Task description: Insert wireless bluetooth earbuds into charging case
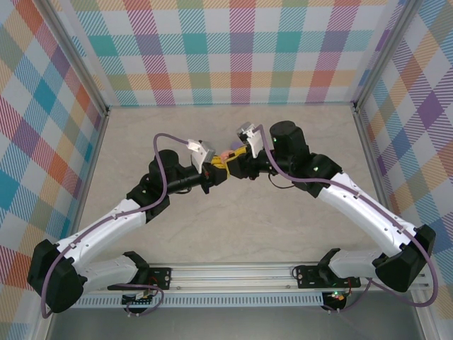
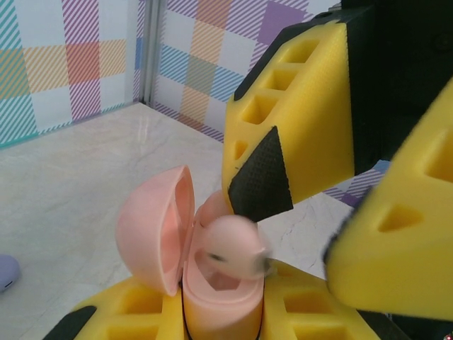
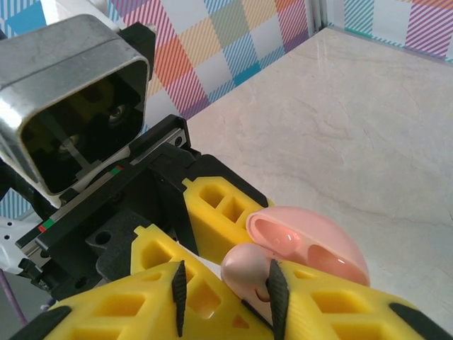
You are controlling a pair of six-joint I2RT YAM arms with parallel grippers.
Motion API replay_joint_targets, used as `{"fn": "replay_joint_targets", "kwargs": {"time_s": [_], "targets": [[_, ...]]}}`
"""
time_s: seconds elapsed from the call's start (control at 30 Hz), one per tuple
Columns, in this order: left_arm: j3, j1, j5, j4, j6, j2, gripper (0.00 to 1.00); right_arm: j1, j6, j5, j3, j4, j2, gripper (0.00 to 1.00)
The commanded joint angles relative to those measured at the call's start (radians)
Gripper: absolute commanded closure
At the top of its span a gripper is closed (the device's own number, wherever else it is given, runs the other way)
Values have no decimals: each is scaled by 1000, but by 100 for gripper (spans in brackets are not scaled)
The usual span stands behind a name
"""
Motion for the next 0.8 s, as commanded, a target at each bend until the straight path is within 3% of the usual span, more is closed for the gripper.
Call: {"fn": "replay_joint_targets", "kwargs": {"time_s": [0.0, 0.27, 0.47, 0.77], "targets": [[37, 1, 1, 16, 3, -4, 91, 7, -19, 5, 32, -18, 2, 56], [32, 2, -21, -3, 34, -10, 91, 7, 10, 56, 34, -14, -26, 51], [16, 2, -23, -7, 79, -30, 92, 5, 44, 243, 30, -54, -35, 48], [7, 2, -54, -47, 101, -64, 91, -32, 102, 378, 8, -99, -45, 44]]}}
